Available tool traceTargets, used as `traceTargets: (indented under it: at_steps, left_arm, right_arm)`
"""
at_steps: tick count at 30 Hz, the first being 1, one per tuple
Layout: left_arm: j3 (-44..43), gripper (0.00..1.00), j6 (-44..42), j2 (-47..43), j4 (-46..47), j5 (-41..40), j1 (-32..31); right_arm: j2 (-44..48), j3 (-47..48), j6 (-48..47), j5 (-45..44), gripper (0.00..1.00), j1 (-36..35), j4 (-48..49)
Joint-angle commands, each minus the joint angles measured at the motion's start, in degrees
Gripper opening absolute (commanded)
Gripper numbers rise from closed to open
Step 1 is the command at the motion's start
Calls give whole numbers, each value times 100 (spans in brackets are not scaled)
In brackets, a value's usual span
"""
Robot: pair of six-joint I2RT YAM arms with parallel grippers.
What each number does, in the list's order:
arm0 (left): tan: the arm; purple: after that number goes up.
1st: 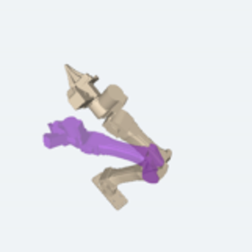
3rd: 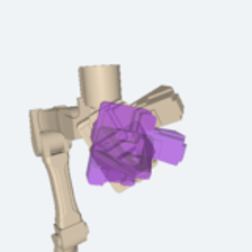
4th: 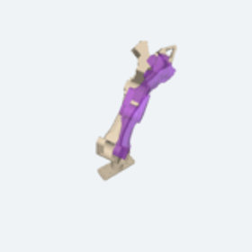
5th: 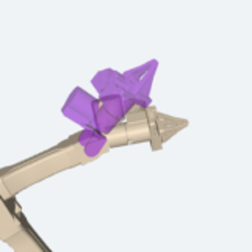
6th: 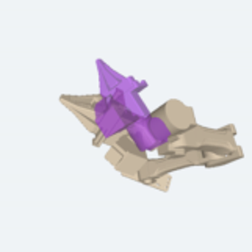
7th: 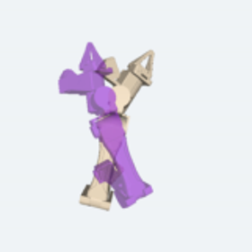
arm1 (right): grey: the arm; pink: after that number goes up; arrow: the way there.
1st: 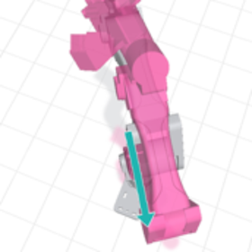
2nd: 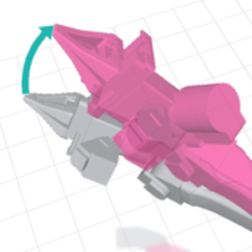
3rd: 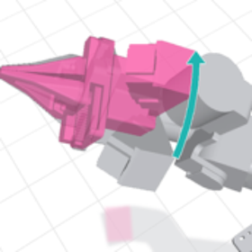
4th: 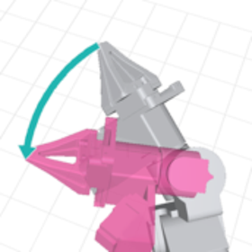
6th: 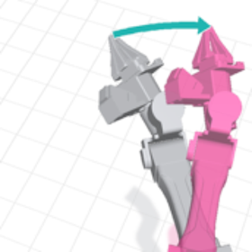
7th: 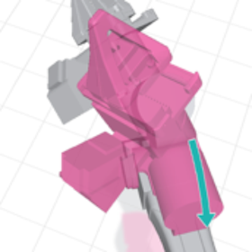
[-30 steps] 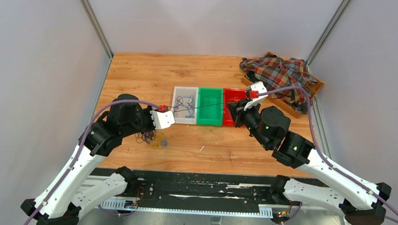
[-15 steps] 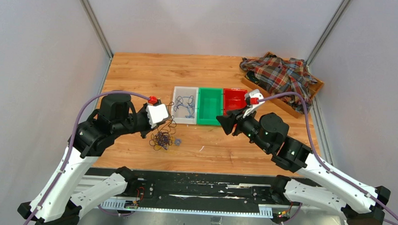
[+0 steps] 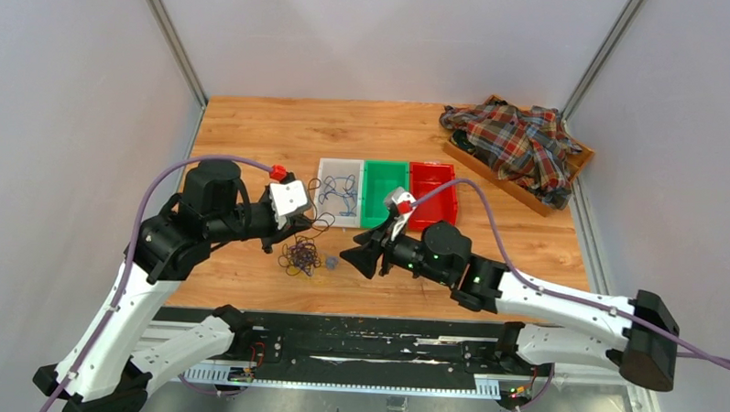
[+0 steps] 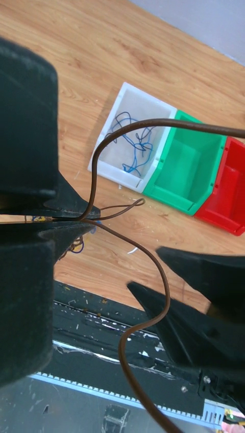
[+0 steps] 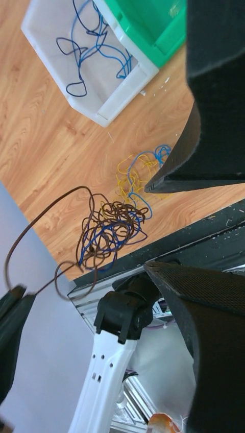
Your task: Untangle the cables
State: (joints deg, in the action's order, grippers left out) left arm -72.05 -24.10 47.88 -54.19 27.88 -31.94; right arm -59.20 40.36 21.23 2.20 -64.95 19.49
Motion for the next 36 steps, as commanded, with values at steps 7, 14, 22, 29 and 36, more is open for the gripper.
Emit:
traceTargets:
  at_steps: [7, 14, 22, 29, 36]
  left_arm:
    - [-605, 1, 406, 81, 108, 398, 39]
    - [-621, 0, 585, 91, 154, 511, 39]
    - [-931, 1, 820, 177, 316, 585, 37]
    - [-1257, 1, 1064, 263, 388, 616, 38]
    - [-1484, 1, 1277, 274, 392, 639, 35]
  right_arm:
    - [-1261, 82, 546, 255, 52, -101, 2084]
    - [-1977, 555, 549, 255, 56, -220, 2552]
    - [-2610, 803, 390, -36, 57, -474, 2626]
    - [-2688, 497, 214, -1062, 58, -563, 3041]
    - [-2451, 104, 211, -1807, 33, -563, 3415]
